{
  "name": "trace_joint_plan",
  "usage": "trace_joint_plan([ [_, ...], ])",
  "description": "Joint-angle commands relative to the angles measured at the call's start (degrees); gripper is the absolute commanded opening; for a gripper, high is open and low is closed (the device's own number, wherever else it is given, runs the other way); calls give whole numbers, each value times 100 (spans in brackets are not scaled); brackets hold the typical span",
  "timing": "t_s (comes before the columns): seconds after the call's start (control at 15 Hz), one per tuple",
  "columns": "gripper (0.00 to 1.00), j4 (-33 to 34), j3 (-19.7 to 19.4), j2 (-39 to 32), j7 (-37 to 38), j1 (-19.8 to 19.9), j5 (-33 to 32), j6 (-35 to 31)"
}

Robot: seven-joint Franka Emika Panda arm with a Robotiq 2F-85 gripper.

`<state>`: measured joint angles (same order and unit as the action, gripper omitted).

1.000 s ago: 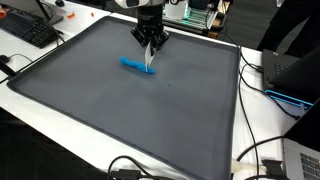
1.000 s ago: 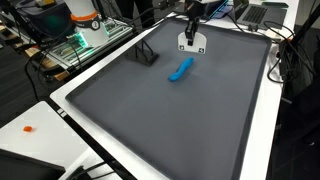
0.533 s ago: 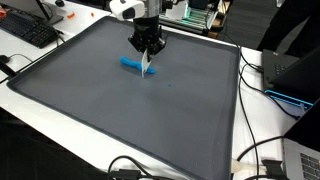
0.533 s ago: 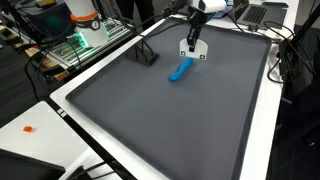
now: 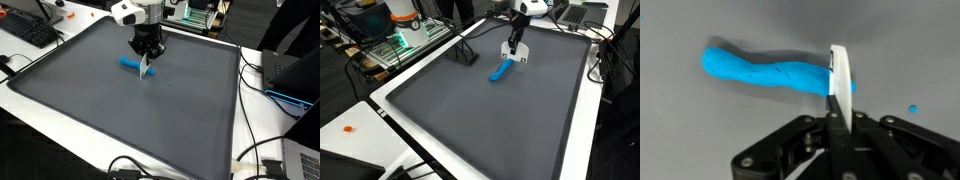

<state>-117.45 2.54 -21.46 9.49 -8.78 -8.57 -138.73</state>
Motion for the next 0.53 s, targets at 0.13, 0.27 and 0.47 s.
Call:
trace_joint_plan([
  [0.13,1,-7,-170,-183,433,-169,-240,-73],
  [0.27,1,-57,-183,-175,497,-167,-220,-255],
  [0.47,1,-57,-211,-210,566,-177,-215,-245],
])
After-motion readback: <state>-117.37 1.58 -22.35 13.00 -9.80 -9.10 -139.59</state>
